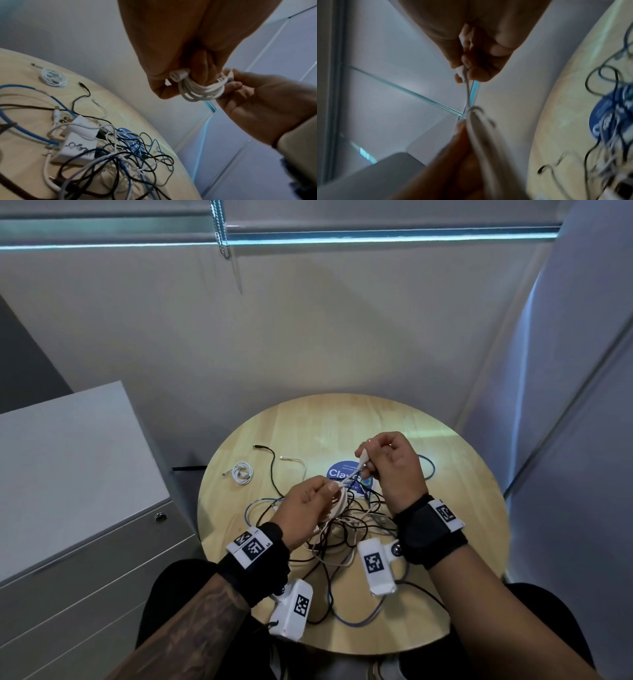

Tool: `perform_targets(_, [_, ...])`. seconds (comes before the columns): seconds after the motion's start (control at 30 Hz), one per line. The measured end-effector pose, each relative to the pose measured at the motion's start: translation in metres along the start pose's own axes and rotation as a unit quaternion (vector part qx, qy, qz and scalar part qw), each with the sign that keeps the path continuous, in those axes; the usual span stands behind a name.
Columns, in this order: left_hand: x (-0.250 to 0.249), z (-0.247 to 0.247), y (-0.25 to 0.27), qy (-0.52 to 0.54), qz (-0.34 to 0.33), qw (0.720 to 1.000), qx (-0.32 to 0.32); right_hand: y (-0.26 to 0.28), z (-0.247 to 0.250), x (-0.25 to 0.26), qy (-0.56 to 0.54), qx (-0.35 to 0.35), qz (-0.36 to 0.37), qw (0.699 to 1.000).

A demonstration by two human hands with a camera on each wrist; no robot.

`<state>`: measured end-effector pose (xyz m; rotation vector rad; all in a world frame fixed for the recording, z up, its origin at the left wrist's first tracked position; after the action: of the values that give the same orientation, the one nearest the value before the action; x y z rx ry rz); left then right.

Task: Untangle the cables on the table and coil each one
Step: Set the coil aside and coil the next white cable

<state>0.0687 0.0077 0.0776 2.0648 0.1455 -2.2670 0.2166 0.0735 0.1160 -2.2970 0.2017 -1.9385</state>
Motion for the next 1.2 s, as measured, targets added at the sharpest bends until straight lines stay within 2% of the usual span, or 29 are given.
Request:
perform_targets(0.1, [-0.005,0.013,-0.004,0.032,0.002,0.998,-0.052,0.001,0.006,-0.005,0.106,0.041,0.028,0.993])
perform_targets(0.2, [-0.003,0.013,-0.009,0.079,0.007,0.995,-0.065,0.016,-0.003,-0.025,0.194,0.108,0.033,0.974])
perform_targets(0.27, [0.0,0.006,-0.011,0.101,0.005,0.993,-0.061,0.024,-0.008,-0.036,0.176,0.101,0.021,0.979])
perform_targets(0.33, [0.002,0.004,-0.01,0.084,-0.004,0.994,-0.073,0.027,-0.009,-0.046,0.13,0.077,-0.029,0.988])
perform_targets(0.43, [0.005,0.013,-0.011,0.022,-0.031,0.99,-0.137,0.029,-0.008,-0.055,0.077,0.064,-0.093,0.991])
perform_targets(0.53, [0.003,0.02,-0.013,-0.033,-0.082,0.982,-0.169,0.034,-0.01,-0.052,0.057,0.069,-0.11,0.99])
perform_targets(0.67, [0.001,0.017,-0.015,-0.066,-0.119,0.979,-0.151,0.033,-0.014,-0.048,0.033,0.089,-0.119,0.988])
perform_targets(0.8, [0.0,0.013,-0.017,-0.101,-0.145,0.976,-0.124,0.035,-0.021,-0.047,-0.037,0.102,-0.172,0.979])
perform_targets(0.97, [-0.006,0.015,-0.018,-0.029,-0.117,0.984,-0.132,0.034,-0.025,-0.042,0.032,0.148,-0.17,0.974])
perform_targets(1.1, [-0.01,0.016,-0.018,-0.021,-0.119,0.984,-0.131,0.032,-0.024,-0.037,0.06,0.133,-0.149,0.978])
perform_targets(1.2, [-0.011,0.019,-0.02,-0.067,-0.133,0.983,-0.102,0.033,-0.02,-0.033,0.054,0.13,-0.12,0.983])
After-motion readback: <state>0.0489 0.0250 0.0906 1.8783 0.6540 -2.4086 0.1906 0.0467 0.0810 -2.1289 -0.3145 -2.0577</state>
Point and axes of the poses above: each hand's wrist, its own y-axis away from the middle knuckle, its own z-axis out of the back of the hand, x = y × z, the point moved 6 cm from there along -y, towards the middle knuckle, and after that the axes turned 7 degrees about -x, right-handed, at the moved point
